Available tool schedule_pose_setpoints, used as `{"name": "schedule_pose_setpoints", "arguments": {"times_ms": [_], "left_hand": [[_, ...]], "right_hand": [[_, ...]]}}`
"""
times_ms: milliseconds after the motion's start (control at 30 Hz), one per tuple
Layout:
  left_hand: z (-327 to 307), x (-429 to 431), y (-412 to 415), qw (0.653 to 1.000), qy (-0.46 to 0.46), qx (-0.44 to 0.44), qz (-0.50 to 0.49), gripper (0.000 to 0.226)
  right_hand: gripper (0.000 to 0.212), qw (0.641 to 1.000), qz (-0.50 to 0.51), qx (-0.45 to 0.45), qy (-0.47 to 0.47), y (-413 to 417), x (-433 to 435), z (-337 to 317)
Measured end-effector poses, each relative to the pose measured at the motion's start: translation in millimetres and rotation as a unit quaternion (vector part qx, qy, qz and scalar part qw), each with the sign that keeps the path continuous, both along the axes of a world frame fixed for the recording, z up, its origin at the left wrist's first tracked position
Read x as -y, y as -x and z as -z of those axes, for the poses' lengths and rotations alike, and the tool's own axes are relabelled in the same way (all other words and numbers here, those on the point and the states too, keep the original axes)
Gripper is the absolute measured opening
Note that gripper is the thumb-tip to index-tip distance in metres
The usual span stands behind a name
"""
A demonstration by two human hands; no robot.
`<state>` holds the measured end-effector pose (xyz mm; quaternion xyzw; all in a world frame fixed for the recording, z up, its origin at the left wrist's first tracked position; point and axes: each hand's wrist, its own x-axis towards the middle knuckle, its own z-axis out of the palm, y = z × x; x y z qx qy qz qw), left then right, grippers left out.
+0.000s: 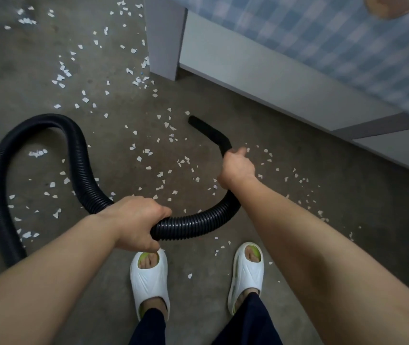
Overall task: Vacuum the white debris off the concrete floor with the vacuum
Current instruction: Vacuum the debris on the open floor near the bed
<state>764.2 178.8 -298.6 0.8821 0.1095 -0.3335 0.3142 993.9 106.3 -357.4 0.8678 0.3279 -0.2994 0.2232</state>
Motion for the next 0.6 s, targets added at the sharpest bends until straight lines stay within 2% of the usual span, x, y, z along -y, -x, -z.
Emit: {"name": "schedule_pose_setpoints", "arguments": {"times_ms": [133, 267, 433, 600], "left_hand": [[-3, 1, -2, 1.000, -0.001, -0.018, 0.008, 0.031], [-4, 4, -16, 1.000, -0.010, -0.016, 0.016, 0.031], [-10, 32, -42, 0.998, 0.010, -0.008, 0.056, 0.030], [-15, 74, -75, 0.993, 0.022, 0.015, 0.116, 0.028]], "right_hand": [[0.063, 1.000, -0.006, -0.005, 0.001, 0, 3, -1], [0.060, 0.998, 0.057, 0.003, 0.004, -13, 18, -5], [0.055, 0.990, 0.137, 0.009, 0.022, -32, 78, -11], [0.052, 0.964, 0.261, 0.010, 0.051, -48, 155, -14]]}}
